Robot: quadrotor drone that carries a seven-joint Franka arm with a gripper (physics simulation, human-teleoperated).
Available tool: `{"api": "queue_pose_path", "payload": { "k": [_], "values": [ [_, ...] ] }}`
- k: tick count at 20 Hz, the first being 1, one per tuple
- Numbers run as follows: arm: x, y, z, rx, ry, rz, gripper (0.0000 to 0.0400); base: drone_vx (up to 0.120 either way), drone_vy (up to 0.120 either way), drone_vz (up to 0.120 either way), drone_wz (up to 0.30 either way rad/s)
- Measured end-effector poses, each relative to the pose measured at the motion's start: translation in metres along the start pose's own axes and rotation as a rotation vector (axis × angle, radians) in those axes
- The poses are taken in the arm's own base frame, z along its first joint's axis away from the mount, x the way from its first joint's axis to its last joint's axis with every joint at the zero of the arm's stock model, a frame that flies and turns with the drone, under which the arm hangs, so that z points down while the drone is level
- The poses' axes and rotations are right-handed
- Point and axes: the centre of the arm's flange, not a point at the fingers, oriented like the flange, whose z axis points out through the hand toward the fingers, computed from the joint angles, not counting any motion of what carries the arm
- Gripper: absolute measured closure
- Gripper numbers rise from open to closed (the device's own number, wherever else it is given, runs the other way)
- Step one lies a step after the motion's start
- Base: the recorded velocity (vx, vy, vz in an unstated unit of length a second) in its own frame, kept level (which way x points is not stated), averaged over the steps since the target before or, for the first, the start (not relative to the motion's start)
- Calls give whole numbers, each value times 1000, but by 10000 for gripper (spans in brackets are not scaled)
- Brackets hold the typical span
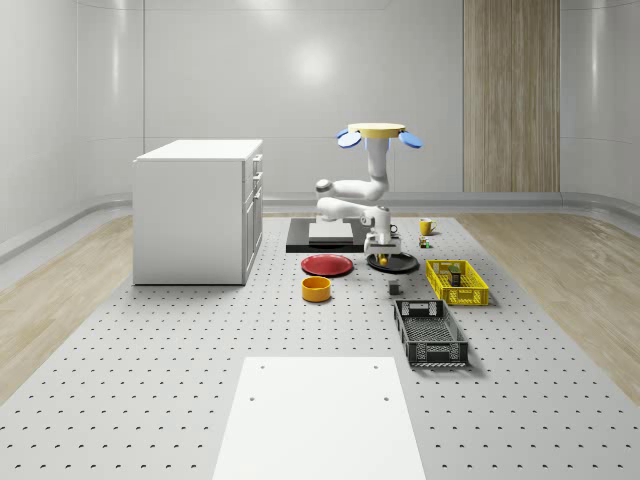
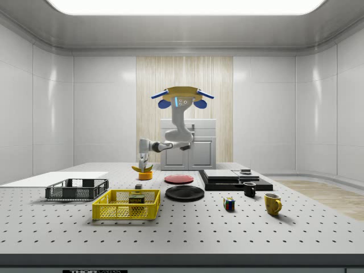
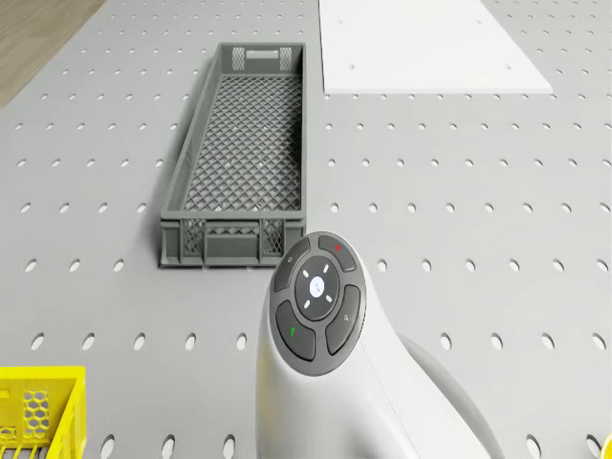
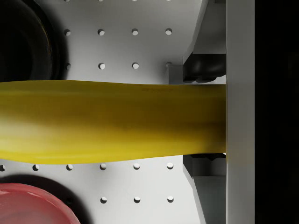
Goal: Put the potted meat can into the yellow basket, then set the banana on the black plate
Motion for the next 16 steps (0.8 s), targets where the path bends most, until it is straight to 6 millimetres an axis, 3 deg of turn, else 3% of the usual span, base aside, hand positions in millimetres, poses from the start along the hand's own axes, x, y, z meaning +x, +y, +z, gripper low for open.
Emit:
{"api": "queue_pose_path", "payload": {
  "k": [14,16],
  "values": [
    [0,0,0,0,0,0,202,-120,120,0,0],
    [0,0,0,0,0,0,202,-120,0,0,0]
  ]
}}
